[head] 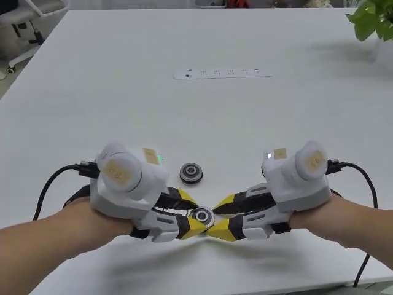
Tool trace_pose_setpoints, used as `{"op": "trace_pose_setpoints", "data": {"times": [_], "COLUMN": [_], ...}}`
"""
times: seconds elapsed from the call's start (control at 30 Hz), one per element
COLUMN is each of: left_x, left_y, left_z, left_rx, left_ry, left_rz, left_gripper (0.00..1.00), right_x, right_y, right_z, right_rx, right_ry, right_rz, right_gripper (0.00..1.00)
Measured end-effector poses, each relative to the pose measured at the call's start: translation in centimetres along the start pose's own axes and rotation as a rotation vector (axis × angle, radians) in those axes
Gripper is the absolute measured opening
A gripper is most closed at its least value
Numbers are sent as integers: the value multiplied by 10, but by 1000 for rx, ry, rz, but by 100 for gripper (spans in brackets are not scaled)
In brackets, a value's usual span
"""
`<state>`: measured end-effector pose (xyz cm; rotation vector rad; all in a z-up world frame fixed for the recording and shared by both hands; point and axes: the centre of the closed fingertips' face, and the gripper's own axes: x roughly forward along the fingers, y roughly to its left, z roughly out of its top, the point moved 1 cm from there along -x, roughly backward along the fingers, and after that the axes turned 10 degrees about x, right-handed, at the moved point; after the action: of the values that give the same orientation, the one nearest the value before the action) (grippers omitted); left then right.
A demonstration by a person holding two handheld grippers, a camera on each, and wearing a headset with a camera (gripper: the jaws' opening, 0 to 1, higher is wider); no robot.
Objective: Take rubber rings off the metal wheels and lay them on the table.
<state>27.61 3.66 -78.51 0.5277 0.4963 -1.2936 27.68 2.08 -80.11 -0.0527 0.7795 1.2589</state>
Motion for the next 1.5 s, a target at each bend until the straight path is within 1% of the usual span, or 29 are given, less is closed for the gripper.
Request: {"op": "trace_pose_setpoints", "data": {"times": [0.1,0.2,0.27,0.3,0.43,0.5,0.73,1.07,1.37,1.5], "left_x": [2,2,2,2,2,2,1,2,2,2], "left_y": [1,1,1,-1,0,2,2,3,2,3], "left_z": [0,0,0,0,0,0,1,0,0,0], "left_rx": [7,9,31,42,63,57,42,32,30,29], "left_ry": [10,9,13,18,20,20,5,-11,-19,-20], "left_rz": [0,2,8,4,14,25,36,48,57,59], "left_gripper": [21,18,16,16,15,14,14,14,13,13], "right_x": [0,0,0,0,1,3,5,5,2,1], "right_y": [0,0,0,0,1,2,2,3,3,2], "right_z": [0,0,0,0,1,1,6,6,4,1], "right_rx": [1,1,-1,-1,-4,-10,-33,-63,-80,-86], "right_ry": [-1,-2,-1,-1,-3,-4,-20,-18,-8,5], "right_rz": [0,0,-1,-1,-1,0,-15,-19,-20,-25], "right_gripper": [24,24,24,24,25,25,25,24,23,20]}}
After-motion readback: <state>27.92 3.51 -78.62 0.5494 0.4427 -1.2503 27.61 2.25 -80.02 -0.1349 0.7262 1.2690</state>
